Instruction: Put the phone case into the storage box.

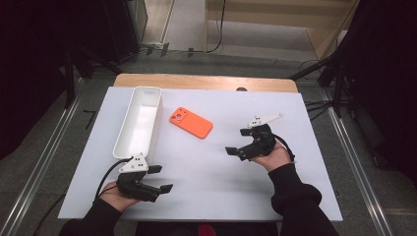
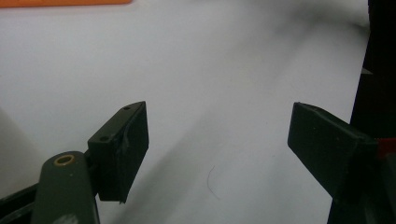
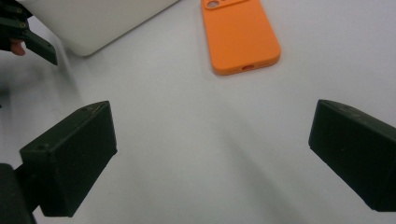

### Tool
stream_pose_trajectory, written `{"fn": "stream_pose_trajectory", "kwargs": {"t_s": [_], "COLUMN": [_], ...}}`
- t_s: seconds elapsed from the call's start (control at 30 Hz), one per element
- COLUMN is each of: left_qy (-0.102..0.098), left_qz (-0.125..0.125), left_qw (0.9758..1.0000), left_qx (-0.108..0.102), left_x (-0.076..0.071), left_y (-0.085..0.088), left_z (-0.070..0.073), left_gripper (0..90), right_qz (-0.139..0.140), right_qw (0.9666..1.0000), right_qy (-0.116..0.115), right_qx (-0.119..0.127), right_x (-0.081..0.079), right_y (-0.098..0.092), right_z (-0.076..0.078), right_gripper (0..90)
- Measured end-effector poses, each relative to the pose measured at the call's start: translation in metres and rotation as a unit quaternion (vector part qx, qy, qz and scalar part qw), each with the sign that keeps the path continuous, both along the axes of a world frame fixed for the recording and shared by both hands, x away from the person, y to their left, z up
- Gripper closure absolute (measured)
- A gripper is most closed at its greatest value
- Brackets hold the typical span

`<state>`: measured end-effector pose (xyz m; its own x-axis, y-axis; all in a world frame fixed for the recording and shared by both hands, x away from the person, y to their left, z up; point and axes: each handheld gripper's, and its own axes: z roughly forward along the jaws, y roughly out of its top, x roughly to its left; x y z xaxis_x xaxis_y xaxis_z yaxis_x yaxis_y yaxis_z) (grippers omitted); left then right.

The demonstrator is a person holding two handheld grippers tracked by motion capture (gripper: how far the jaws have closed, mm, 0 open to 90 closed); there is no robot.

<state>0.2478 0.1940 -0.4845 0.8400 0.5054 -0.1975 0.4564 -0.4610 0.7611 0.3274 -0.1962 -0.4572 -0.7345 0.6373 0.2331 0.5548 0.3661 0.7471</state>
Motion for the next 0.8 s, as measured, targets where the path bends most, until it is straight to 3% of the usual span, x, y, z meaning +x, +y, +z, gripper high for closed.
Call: {"fn": "stream_pose_trajectory", "kwargs": {"t_s": [0.3, 0.53, 0.8], "left_qy": [0.001, 0.002, 0.002], "left_qz": [0.001, 0.0, -0.002], "left_qw": [1.0, 1.0, 1.0], "left_qx": [-0.001, -0.001, 0.0], "left_x": [0.0, 0.0, 0.0], "left_y": [0.001, 0.001, 0.0], "left_z": [0.0, 0.0, 0.0], "left_gripper": [20.9, 20.9, 20.9], "right_qz": [0.006, 0.007, 0.006], "right_qw": [1.0, 0.9998, 0.9999], "right_qy": [-0.008, -0.013, -0.012], "right_qx": [0.002, -0.014, -0.005], "right_x": [0.015, 0.026, 0.04], "right_y": [0.012, 0.019, 0.024], "right_z": [0.004, 0.001, -0.001], "right_gripper": [0.0, 0.0, 0.0]}}
